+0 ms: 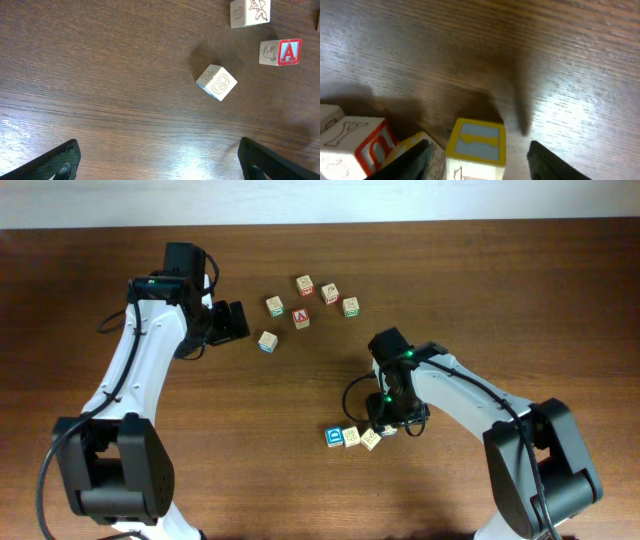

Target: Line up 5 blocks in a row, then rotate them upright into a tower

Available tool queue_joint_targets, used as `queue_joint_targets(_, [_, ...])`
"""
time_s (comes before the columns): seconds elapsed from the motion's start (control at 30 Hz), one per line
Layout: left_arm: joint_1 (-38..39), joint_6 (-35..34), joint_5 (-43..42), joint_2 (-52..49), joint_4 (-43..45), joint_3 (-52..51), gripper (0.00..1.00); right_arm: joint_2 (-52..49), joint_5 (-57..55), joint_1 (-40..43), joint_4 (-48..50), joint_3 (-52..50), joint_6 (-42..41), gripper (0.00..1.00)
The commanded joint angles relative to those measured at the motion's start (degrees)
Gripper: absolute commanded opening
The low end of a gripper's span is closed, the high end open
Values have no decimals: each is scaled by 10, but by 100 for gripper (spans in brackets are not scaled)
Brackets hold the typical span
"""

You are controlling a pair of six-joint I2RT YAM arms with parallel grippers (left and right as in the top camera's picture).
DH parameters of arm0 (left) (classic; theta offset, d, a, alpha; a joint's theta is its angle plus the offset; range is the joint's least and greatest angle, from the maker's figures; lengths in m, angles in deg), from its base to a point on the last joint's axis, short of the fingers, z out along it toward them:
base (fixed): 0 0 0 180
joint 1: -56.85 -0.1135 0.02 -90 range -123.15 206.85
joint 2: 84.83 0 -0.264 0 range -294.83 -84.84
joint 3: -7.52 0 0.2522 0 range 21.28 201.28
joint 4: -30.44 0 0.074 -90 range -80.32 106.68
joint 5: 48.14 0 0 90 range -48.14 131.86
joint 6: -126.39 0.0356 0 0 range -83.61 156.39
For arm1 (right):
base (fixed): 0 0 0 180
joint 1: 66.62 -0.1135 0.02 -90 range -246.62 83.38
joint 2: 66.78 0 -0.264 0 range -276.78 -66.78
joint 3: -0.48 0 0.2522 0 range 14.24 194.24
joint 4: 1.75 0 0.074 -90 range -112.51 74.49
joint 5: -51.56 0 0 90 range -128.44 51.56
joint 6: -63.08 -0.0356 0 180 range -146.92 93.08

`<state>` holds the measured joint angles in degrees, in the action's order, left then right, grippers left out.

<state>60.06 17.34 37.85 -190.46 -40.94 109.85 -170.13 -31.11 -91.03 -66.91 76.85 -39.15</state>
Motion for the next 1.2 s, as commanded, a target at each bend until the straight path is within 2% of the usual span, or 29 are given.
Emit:
queue_joint_targets(0.0, [0, 9, 4, -2, 0, 9, 99, -2, -3, 1, -23, 87, 9, 76])
queue_joint_targets(0.07, [0, 9, 4, -2, 0, 9, 99, -2, -5, 1, -24, 143, 18, 82])
queue_joint_targets(0.23, [0, 9, 4, -2, 0, 9, 99, -38, -17, 2, -24, 306, 35, 83])
queue_joint_targets(0.37, [0, 9, 4, -2, 0, 9, 99, -145, -38, 9, -72, 470, 45, 82])
queue_joint_targets(0.5, [0, 9, 4, -2, 0, 9, 99, -249, -38, 31, -79, 573, 45, 81])
queue_joint_targets(0.9, [0, 9, 4, -2, 0, 9, 99, -377, -27, 56, -6, 584, 86, 79])
queue_joint_targets(1.17, [0, 9, 4, -2, 0, 9, 99, -386, -29, 56, 40, 583, 86, 64])
